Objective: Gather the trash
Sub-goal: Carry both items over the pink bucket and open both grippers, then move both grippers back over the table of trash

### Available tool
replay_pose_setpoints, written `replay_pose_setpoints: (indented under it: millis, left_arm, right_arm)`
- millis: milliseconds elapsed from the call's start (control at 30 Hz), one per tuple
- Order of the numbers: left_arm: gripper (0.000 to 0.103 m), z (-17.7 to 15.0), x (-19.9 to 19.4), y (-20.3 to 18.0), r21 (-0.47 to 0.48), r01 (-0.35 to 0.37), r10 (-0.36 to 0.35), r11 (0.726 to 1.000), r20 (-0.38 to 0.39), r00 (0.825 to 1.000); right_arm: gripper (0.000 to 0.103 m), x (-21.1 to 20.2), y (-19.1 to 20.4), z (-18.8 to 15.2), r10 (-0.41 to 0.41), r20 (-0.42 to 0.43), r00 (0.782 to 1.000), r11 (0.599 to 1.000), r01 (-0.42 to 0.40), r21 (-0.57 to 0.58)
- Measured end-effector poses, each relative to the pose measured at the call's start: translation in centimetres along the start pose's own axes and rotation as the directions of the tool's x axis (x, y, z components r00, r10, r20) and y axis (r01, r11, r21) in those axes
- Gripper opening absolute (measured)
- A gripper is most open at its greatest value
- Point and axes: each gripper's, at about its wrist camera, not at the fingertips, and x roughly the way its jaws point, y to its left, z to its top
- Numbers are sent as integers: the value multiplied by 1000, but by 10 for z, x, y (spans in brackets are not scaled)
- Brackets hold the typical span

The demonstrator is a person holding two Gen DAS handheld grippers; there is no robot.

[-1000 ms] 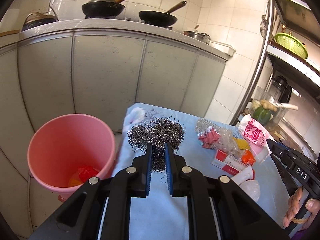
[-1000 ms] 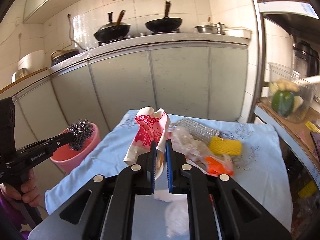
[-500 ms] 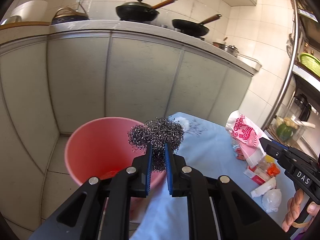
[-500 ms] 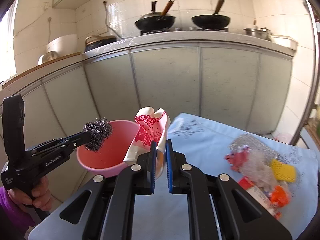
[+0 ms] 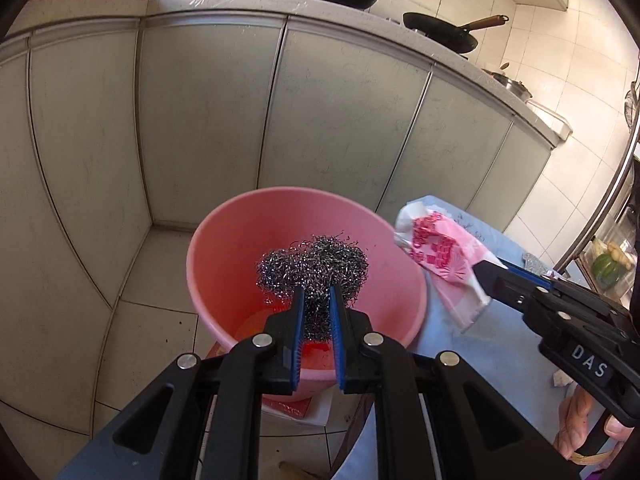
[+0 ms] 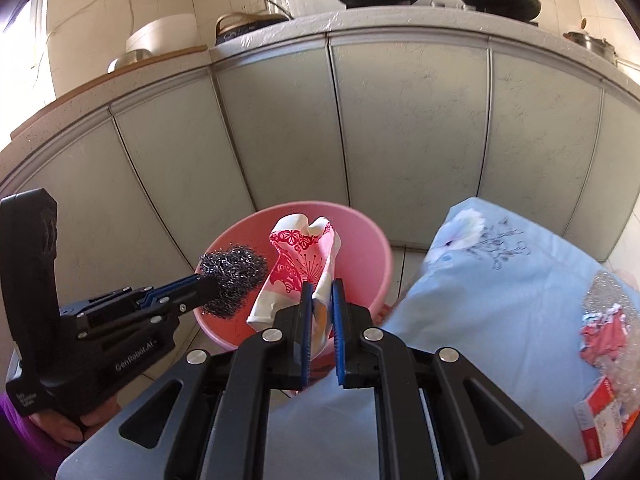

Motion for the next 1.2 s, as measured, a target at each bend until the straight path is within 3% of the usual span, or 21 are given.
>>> replay_pose_setpoints:
  millis: [200,567,700,767,833,1200]
  left_arm:
    - [12,-1,15,0,-1,-6,6,1000,-40,999]
    - [16,0,28,0,-5,-18,18,1000,-61,998]
    - [23,-1,27,0,-6,-21,20,1000,-68,998]
    - [28,0,25,-1,-4,-21,21,1000,-59,998]
    - [31,1,23,-2,-5,-19,19,1000,-53,998]
    - [31,7,6,-11,-1,0,0,1000,-37,999]
  right_arm:
    - [10,30,5,1,0,-59,998,1000,1,12]
    - [10,46,1,2,-12,-80,997,999,16,46]
    - [14,45,-1,2,-3,-79,997,998,8,57]
    - [23,42,-1,2,0,-67,998,998,4,55]
    - [26,39,-2,2,0,-58,998,998,3,56]
    - [27,5,-4,-2,0,-8,1000,999,0,44]
